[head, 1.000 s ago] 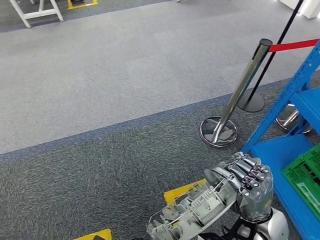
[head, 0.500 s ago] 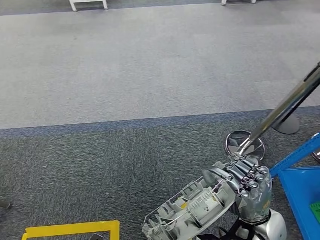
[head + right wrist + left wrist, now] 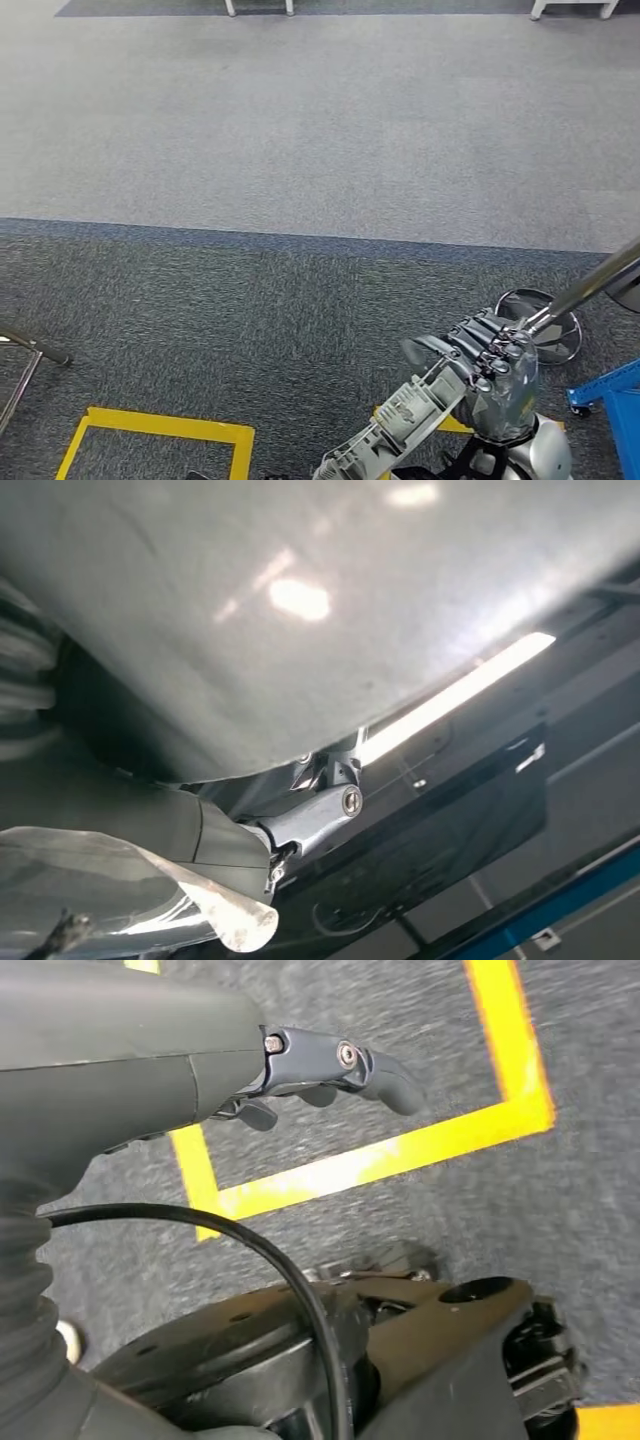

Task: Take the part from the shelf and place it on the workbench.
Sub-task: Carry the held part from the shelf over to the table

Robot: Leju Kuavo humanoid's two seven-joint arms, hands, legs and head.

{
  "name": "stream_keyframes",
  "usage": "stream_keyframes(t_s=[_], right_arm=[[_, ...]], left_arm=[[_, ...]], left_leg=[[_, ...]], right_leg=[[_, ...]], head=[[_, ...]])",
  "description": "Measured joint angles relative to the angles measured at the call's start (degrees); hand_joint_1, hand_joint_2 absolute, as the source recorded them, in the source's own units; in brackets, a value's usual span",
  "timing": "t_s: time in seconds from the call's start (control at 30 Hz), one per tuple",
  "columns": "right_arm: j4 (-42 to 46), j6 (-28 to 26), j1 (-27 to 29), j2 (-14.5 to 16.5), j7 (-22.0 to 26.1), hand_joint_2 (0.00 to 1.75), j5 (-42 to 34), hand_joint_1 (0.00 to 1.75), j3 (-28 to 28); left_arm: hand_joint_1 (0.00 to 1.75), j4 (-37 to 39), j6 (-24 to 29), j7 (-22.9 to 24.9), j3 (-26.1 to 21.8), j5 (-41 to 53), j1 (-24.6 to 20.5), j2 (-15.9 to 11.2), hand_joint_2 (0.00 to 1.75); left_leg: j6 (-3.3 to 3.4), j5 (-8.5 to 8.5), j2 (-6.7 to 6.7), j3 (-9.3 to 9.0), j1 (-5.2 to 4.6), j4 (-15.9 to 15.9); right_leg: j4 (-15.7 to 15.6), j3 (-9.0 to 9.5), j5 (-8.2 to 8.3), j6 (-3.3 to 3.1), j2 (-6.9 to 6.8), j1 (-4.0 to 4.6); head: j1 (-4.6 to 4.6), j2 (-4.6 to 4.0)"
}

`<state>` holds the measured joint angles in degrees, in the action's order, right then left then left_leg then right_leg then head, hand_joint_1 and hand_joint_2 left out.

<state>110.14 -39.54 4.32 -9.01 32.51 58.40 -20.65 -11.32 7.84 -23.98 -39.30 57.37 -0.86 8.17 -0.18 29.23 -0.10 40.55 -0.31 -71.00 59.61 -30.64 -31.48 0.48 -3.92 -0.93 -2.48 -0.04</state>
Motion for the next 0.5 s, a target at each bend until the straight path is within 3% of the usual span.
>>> stream_keyframes(t_s=[0.07, 0.13, 0.2, 0.27, 0.33, 0.4, 0.43, 0.47, 0.5], right_arm=[[0.0, 0.0, 0.0, 0.0, 0.0, 1.75, 0.2, 1.75, 0.0], [0.0, 0.0, 0.1, 0.0, 0.0, 1.75, 0.9, 1.75, 0.0], [0.0, 0.0, 0.2, 0.0, 0.2, 1.75, 1.4, 1.75, 0.0], [0.0, 0.0, 0.1, 0.0, 0.6, 1.75, 1.4, 1.75, 0.0], [-0.1, 0.0, 0.0, 0.0, 1.3, 1.75, 1.4, 1.75, 0.1], [-0.1, 0.0, 0.0, 0.0, 1.9, 1.75, 1.5, 1.75, 0.1], [-0.2, 0.0, 0.0, 0.0, 1.9, 1.75, 1.6, 1.75, 0.1], [-0.2, 0.0, -0.1, 0.0, 1.9, 1.75, 1.6, 1.75, 0.1], [-0.2, 0.0, -0.2, 0.0, 1.6, 1.75, 1.5, 1.75, 0.1]], left_arm=[[0.00, 0.0, 0.0, 0.1, 0.0, 0.4, 0.0, 0.0, 1.75], [0.00, 0.0, -0.1, 0.1, 0.0, 0.6, -0.1, 0.0, 1.75], [0.00, 0.0, -0.1, 0.1, 0.0, 0.7, -0.1, 0.0, 1.75], [0.00, 0.0, -0.1, 0.1, 0.0, 0.7, 0.1, -0.1, 1.75], [0.00, 0.0, -0.1, -0.2, 0.0, 0.7, -0.1, -0.1, 1.75], [0.00, 0.0, -0.1, -0.9, 0.0, 0.7, -0.5, 0.1, 1.75], [0.00, 0.0, -0.1, -1.1, 0.0, 0.7, -0.6, 0.1, 1.75], [0.00, 0.0, -0.1, -1.1, 0.0, 0.7, -0.7, 0.2, 1.75], [0.00, 0.0, -0.1, -1.2, 0.0, 0.7, -0.7, 0.3, 1.75]], left_leg=[[0.79, -2.80, 2.43, -3.74, -0.71, 7.1], [1.45, -2.93, 3.99, -5.23, -1.51, 10.4], [1.94, -2.92, 2.99, -5.42, -1.58, 11.4], [2.44, -3.30, 1.74, -6.04, -1.19, 12.5], [2.79, -3.45, 0.39, -6.44, -0.88, 12.9], [2.95, -3.38, -1.22, -6.47, -0.83, 12.9], [2.95, -3.31, -2.06, -6.52, -0.81, 12.8], [2.87, -3.23, -2.94, -6.61, -0.75, 12.7], [2.71, -3.10, -3.82, -6.72, -0.66, 12.5]], right_leg=[[-0.1, 0.50, -0.48, 0.25, -1.20, 0.15], [-0.2, 0.75, -0.75, 0.64, -2.42, 0.31], [-0.6, 1.04, -0.95, 1.09, -3.41, 0.34], [0.5, 0.70, -2.02, 1.44, -1.24, 0.16], [6.2, -2.22, -4.59, 1.60, 2.38, 0.00], [13.0, -6.42, -6.51, 1.81, 3.66, -0.04], [14.2, -7.62, -6.07, 1.94, 3.78, -0.09], [13.3, -7.80, -4.56, 2.07, 3.86, -0.17], [10.5, -6.92, -2.23, 2.19, 4.09, -0.30]], head=[[0.01, 0.00], [0.04, 0.00], [0.04, 0.01], [0.13, 0.01], [0.38, 0.00], [0.51, 0.00], [0.52, 0.00], [0.52, 0.00], [0.53, 0.00]])
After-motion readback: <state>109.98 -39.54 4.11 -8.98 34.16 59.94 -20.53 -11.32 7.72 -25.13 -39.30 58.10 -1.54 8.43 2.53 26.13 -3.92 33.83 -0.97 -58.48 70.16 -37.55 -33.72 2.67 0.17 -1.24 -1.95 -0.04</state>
